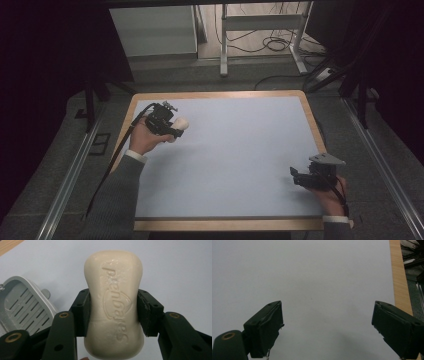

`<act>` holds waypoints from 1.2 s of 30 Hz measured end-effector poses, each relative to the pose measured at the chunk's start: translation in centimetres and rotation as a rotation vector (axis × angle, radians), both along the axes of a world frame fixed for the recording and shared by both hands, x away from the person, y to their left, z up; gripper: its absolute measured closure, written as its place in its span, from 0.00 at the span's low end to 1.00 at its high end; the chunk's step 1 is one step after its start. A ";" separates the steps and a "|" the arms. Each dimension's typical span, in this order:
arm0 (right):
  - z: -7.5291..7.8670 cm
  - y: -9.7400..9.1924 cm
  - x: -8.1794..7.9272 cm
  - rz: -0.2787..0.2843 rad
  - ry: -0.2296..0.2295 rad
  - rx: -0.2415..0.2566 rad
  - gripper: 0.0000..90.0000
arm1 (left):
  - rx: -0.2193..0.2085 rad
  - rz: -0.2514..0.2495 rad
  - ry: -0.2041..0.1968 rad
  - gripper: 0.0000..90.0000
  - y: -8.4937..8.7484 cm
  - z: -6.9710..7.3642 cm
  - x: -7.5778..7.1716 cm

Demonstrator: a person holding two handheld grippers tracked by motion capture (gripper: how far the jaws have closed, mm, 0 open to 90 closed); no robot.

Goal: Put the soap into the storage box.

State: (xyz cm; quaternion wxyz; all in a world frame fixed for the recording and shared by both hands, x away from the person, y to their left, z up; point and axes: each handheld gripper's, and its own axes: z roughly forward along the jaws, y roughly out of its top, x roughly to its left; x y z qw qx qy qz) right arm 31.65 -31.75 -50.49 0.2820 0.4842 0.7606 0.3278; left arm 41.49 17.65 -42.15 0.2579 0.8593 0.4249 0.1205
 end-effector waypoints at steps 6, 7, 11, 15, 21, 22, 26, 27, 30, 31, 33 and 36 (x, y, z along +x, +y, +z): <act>0.0 0.0 0.0 -0.002 0.001 -0.001 0.11 | -0.006 0.017 0.004 0.55 0.5 -0.1 0.5; 0.0 0.0 0.0 -0.002 0.002 -0.001 0.11 | -0.004 0.016 0.005 0.55 0.6 -0.1 0.6; 0.0 0.0 0.0 -0.002 0.002 -0.002 0.11 | -0.003 0.031 0.011 0.55 1.0 -0.2 1.1; -0.1 -0.1 0.0 -0.003 0.002 -0.001 0.11 | -0.006 0.050 0.025 0.55 1.5 -0.4 1.7; 0.0 -0.1 0.0 -0.003 0.002 -0.001 0.11 | -0.005 0.075 0.036 0.55 2.0 -0.6 2.4; -0.1 -0.1 0.0 -0.003 0.002 -0.001 0.11 | -0.003 0.076 0.040 0.55 2.2 -0.7 2.5; 0.0 -0.1 0.0 -0.002 0.001 -0.001 0.11 | 0.006 0.093 0.047 0.55 2.5 -0.9 2.8; 0.0 -0.1 0.0 -0.002 0.001 -0.002 0.11 | 0.006 0.093 0.047 0.55 2.5 -0.9 2.8; -0.1 -0.2 0.0 -0.005 0.003 -0.002 0.11 | 0.005 0.101 0.051 0.55 2.6 -1.0 3.0; -0.1 -0.2 0.0 -0.005 0.003 -0.002 0.11 | 0.006 0.105 0.051 0.55 2.8 -1.1 3.2; -0.1 -0.2 0.0 -0.005 0.003 -0.001 0.11 | 0.002 0.112 0.051 0.55 2.8 -1.1 3.2; -0.1 -0.3 0.0 -0.006 0.001 -0.001 0.11 | 0.004 0.115 0.051 0.55 3.0 -1.0 3.3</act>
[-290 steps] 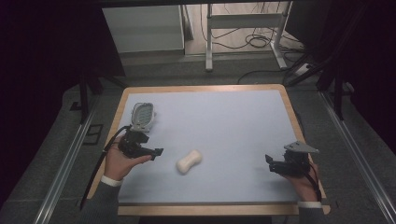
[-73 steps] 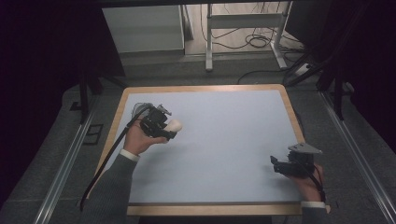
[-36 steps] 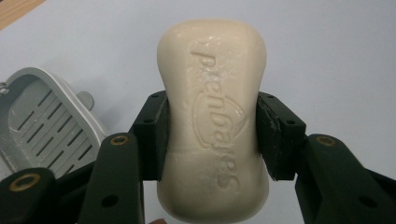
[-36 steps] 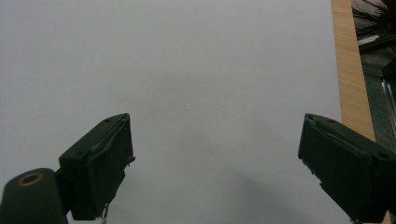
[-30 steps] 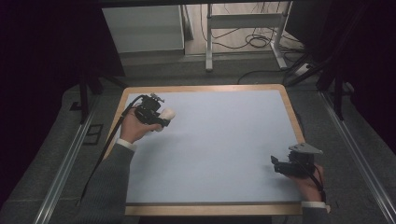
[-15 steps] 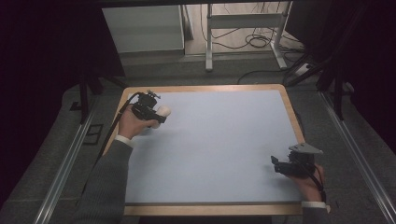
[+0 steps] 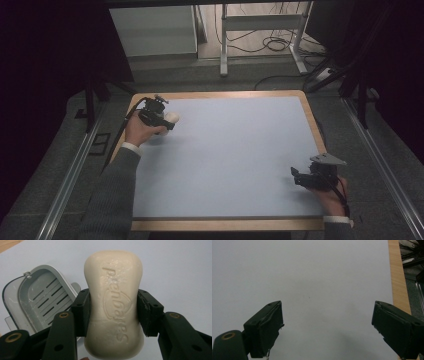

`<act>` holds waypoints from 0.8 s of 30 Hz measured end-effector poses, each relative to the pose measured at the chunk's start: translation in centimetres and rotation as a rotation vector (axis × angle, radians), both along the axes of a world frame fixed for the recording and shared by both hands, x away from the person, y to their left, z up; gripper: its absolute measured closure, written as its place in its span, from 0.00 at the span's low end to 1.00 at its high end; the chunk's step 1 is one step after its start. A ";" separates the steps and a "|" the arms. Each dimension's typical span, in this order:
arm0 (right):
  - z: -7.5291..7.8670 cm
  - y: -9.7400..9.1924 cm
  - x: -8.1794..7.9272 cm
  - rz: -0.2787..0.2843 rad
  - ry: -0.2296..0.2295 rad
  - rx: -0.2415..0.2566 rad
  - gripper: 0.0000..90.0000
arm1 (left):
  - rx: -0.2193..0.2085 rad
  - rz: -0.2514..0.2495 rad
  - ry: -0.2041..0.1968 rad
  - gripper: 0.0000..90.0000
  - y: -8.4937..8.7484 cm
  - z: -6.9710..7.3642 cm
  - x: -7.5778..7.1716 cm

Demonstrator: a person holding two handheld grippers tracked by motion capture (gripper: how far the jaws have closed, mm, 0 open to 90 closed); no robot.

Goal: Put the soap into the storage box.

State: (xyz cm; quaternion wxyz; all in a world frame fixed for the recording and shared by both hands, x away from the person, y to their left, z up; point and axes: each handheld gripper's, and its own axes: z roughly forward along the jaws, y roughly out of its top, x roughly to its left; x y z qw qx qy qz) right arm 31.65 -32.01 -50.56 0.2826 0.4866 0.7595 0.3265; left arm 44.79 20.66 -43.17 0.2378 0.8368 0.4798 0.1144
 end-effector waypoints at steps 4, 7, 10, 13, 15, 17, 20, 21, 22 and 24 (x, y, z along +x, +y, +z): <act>0.0 0.0 0.0 -0.001 0.001 0.002 0.11 | -0.004 0.016 0.000 0.55 0.3 0.1 0.1; 0.0 0.0 0.0 0.000 0.003 0.001 0.11 | -0.002 0.023 -0.002 0.55 0.6 0.1 0.3; -0.1 0.0 0.0 -0.001 0.004 0.001 0.11 | -0.004 0.033 -0.001 0.55 0.8 0.1 0.4; -0.1 0.0 0.0 -0.001 0.004 0.002 0.11 | -0.003 0.034 0.000 0.55 0.9 0.1 0.5; -0.1 0.0 0.0 0.000 0.003 0.001 0.11 | -0.009 0.042 0.002 0.55 0.9 0.1 0.6; -0.1 0.0 0.0 0.000 0.004 0.000 0.11 | -0.006 0.048 0.010 0.55 1.2 0.0 0.8; -0.1 0.1 0.0 0.001 0.004 -0.001 0.11 | -0.008 0.059 0.014 0.55 1.5 0.0 1.0; -0.1 0.1 0.0 0.000 0.005 0.001 0.11 | -0.009 0.067 0.016 0.55 1.7 -0.1 1.2; -0.1 0.0 0.0 0.000 0.007 0.000 0.11 | -0.011 0.073 0.017 0.55 1.8 -0.1 1.3; -0.1 0.0 0.1 0.000 0.006 0.001 0.11 | -0.009 0.076 0.019 0.55 2.0 -0.1 1.4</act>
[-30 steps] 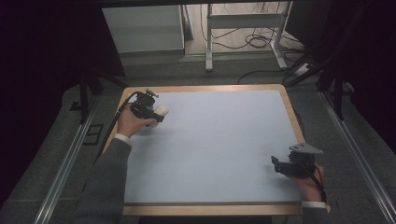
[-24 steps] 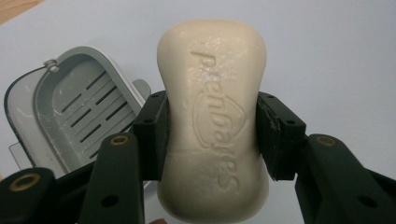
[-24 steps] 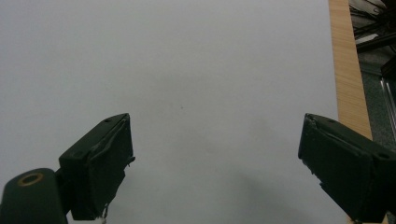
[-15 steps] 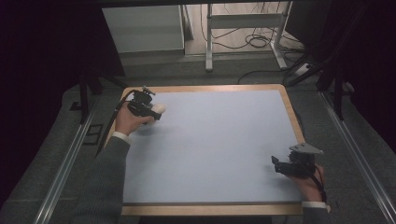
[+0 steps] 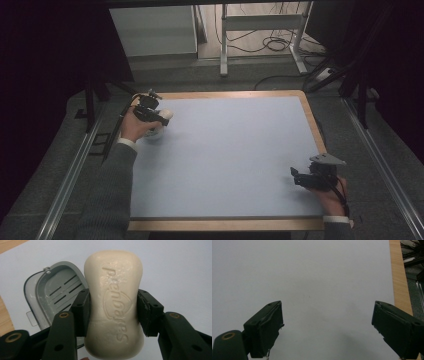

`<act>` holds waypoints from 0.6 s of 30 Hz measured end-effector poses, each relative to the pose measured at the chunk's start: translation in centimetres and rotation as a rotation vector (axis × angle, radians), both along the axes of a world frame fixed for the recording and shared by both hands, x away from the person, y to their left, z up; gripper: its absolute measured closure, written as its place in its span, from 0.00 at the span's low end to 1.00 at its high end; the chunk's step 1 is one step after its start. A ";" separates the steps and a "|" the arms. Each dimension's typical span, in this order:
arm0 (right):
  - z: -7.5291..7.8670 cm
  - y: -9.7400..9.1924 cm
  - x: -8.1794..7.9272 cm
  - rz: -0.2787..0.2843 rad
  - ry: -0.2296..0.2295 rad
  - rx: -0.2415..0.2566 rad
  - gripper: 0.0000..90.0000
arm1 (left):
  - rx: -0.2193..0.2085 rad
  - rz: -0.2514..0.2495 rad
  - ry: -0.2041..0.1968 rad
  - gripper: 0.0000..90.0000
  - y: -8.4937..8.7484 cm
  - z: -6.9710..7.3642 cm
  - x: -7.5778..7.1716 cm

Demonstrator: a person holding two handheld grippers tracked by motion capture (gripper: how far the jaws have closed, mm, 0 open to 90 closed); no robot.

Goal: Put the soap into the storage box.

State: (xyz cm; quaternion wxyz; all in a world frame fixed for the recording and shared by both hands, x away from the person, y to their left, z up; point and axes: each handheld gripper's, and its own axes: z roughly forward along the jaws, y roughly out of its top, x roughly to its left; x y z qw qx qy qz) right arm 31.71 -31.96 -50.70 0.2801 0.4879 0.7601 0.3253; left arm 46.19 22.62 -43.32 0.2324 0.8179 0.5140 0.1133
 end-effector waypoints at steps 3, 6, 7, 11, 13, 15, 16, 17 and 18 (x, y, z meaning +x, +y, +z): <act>0.0 0.0 0.0 0.001 0.001 -0.001 0.11 | -0.005 0.013 0.007 0.55 0.3 -0.2 0.3; 0.0 0.0 0.0 0.000 -0.001 0.000 0.11 | -0.008 0.026 0.019 0.55 0.6 -0.5 0.7; 0.0 0.0 0.0 0.001 -0.001 -0.001 0.11 | -0.004 0.026 0.024 0.55 0.7 -0.5 0.8; 0.0 0.0 0.0 0.001 0.001 -0.002 0.11 | -0.004 0.046 0.034 0.55 1.0 -0.9 1.3; 0.0 -0.1 0.0 0.001 0.001 -0.001 0.11 | -0.005 0.052 0.034 0.55 1.1 -0.9 1.4; 0.0 -0.1 0.0 0.000 0.000 -0.001 0.11 | -0.004 0.058 0.036 0.55 1.2 -1.0 1.5; 0.0 -0.1 0.0 0.000 0.000 -0.001 0.11 | -0.004 0.062 0.037 0.55 1.2 -1.0 1.6; 0.0 -0.1 0.0 0.000 0.001 -0.002 0.11 | -0.006 0.070 0.037 0.55 1.3 -1.1 1.7; 0.0 -0.1 0.0 -0.001 0.000 -0.001 0.11 | -0.006 0.076 0.040 0.55 1.4 -1.2 1.8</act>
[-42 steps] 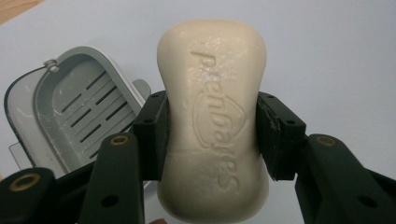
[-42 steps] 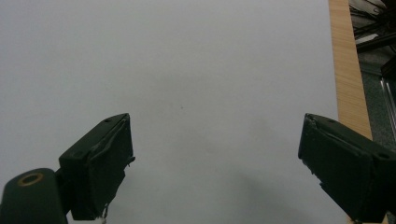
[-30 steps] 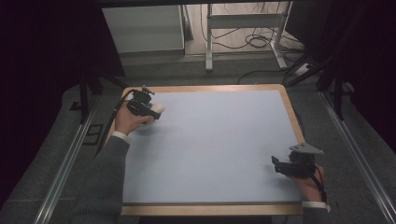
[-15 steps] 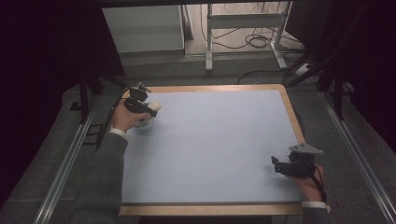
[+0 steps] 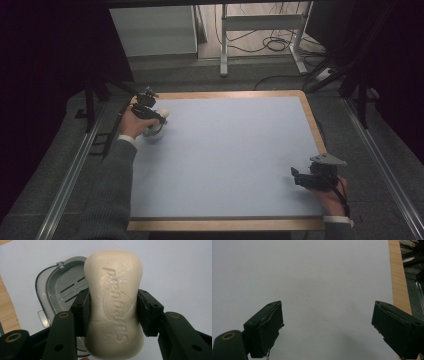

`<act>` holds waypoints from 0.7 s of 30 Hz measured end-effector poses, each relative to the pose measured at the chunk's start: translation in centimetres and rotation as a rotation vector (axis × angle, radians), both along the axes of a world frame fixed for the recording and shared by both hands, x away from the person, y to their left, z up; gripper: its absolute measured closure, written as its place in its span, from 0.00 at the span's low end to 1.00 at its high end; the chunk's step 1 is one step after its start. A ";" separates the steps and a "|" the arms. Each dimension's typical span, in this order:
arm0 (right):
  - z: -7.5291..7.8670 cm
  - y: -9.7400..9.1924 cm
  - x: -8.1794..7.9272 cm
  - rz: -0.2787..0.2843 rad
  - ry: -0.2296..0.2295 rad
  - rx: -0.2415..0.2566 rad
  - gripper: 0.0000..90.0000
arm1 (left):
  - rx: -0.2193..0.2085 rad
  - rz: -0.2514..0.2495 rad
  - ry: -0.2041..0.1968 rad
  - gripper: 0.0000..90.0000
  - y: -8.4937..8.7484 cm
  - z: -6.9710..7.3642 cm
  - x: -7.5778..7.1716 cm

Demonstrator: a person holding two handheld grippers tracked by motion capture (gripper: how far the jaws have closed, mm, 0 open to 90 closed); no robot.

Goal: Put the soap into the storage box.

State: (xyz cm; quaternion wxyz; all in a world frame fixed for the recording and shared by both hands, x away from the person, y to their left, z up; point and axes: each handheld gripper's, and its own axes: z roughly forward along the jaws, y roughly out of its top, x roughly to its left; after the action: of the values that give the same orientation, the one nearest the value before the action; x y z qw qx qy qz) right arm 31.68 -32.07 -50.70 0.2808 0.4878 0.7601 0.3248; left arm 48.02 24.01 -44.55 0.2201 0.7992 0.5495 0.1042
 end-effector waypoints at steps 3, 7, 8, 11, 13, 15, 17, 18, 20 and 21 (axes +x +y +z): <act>0.0 0.0 0.0 -0.002 0.001 -0.001 0.11 | -0.002 0.002 0.010 0.55 0.2 -0.1 0.2; 0.0 0.1 0.0 0.001 0.001 -0.003 0.11 | 0.004 0.023 0.021 0.55 0.7 -0.4 0.7; 0.0 0.1 0.0 0.002 0.000 -0.005 0.11 | 0.001 0.030 0.021 0.55 0.8 -0.5 0.7; 0.0 0.1 0.0 0.003 0.000 -0.006 0.11 | 0.002 0.040 0.022 0.55 0.9 -0.6 0.9; 0.0 0.1 0.0 0.001 0.000 -0.007 0.11 | 0.008 0.044 0.025 0.55 1.0 -0.8 1.0; 0.0 0.0 0.0 0.000 0.000 -0.007 0.11 | 0.008 0.052 0.028 0.55 1.1 -1.0 1.1; 0.0 0.0 -0.1 -0.003 -0.001 -0.007 0.11 | 0.014 0.074 0.037 0.55 1.3 -1.5 1.2; 0.0 0.0 -0.1 -0.003 -0.001 -0.007 0.11 | 0.014 0.074 0.037 0.55 1.3 -1.5 1.2; 0.0 -0.1 -0.1 -0.003 -0.001 -0.008 0.11 | 0.010 0.077 0.044 0.55 1.4 -1.8 1.2; 0.0 -0.1 -0.1 -0.003 0.000 -0.008 0.11 | 0.011 0.079 0.045 0.55 1.4 -1.9 1.2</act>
State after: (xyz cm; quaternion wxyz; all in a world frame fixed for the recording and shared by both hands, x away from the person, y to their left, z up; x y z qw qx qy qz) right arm 31.61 -32.13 -50.68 0.2834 0.4878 0.7606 0.3214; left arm 49.24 25.42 -46.48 0.1990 0.7803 0.5848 0.0976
